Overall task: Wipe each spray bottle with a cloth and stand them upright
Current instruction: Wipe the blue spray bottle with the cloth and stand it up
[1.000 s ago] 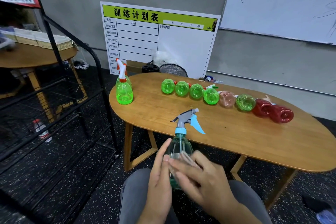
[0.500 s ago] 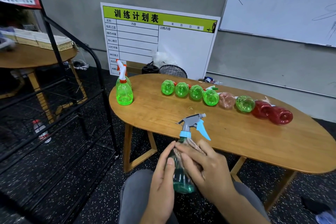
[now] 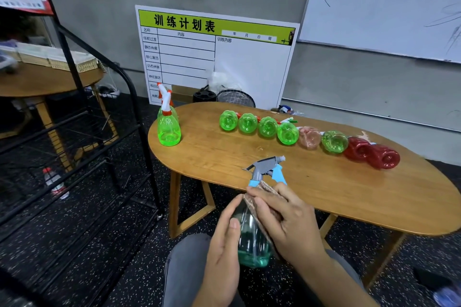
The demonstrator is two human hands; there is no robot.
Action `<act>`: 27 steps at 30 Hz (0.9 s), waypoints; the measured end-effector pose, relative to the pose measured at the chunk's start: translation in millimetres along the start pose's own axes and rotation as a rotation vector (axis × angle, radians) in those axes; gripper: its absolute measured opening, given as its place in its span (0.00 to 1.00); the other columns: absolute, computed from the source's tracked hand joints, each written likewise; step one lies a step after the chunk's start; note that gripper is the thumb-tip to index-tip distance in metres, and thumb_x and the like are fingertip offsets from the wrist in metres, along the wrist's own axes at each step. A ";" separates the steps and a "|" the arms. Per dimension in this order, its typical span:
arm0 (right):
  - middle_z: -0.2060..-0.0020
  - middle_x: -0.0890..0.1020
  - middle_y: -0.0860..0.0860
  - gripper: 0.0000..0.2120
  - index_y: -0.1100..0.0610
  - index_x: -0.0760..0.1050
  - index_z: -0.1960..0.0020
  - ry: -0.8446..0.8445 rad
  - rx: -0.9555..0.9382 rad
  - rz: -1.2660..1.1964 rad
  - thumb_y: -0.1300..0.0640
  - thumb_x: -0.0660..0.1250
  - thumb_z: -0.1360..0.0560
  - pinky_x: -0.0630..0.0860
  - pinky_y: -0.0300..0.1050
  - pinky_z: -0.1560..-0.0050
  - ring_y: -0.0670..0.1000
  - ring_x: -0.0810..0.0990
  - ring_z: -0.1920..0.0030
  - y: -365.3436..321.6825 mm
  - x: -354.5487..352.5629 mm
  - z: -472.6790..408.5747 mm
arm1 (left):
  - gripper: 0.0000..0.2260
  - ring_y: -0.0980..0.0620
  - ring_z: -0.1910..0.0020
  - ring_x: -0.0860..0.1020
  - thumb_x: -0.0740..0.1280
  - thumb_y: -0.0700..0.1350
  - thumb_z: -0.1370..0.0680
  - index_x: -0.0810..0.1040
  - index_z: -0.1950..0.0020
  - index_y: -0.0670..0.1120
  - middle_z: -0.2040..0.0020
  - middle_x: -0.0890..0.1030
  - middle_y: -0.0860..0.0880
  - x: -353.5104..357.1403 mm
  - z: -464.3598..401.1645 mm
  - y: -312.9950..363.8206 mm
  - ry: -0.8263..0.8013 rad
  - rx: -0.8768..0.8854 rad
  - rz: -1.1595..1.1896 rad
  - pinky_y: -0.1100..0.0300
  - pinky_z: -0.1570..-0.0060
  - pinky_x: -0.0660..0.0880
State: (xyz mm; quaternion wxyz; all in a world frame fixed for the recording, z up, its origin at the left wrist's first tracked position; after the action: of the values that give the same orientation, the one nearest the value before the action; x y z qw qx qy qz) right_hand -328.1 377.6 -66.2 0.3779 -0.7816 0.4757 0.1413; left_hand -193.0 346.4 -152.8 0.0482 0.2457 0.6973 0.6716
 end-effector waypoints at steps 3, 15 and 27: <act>0.58 0.74 0.40 0.16 0.44 0.83 0.35 -0.011 -0.010 -0.045 0.43 0.61 0.16 0.75 0.39 0.69 0.43 0.76 0.66 -5.9 -0.7 1.4 | 0.29 0.55 0.27 0.76 0.69 0.66 0.22 0.73 0.24 0.58 0.27 0.78 0.57 1.1 0.7 6.2 -0.028 0.035 0.012 0.61 0.34 0.76; 0.55 0.78 0.45 0.16 0.49 0.83 0.35 0.070 0.132 -0.250 0.51 0.63 0.18 0.73 0.37 0.58 0.48 0.79 0.57 14.6 -11.5 25.3 | 0.35 0.52 0.34 0.82 0.77 0.48 0.26 0.69 0.22 0.55 0.33 0.83 0.55 6.6 2.4 12.2 -0.108 0.052 0.080 0.59 0.41 0.81; 0.56 0.73 0.39 0.16 0.39 0.80 0.33 -0.028 0.110 -0.100 0.40 0.60 0.17 0.75 0.41 0.65 0.47 0.77 0.61 8.5 -1.1 2.4 | 0.19 0.67 0.29 0.74 0.61 0.52 0.14 0.70 0.22 0.60 0.29 0.76 0.70 4.7 3.9 7.7 -0.065 0.088 -0.017 0.72 0.37 0.73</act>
State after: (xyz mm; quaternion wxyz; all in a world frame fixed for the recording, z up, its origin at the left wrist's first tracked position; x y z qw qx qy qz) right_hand -335.5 377.9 -71.0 0.4336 -0.7804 0.4376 0.1069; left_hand -193.4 351.7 -144.5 0.0658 0.2634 0.7265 0.6313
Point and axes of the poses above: each hand's wrist, its own z-axis away from the middle knuckle, its own x-axis out of the palm, y = z × x, the point moved 7 cm from there along -z, towards the middle knuckle
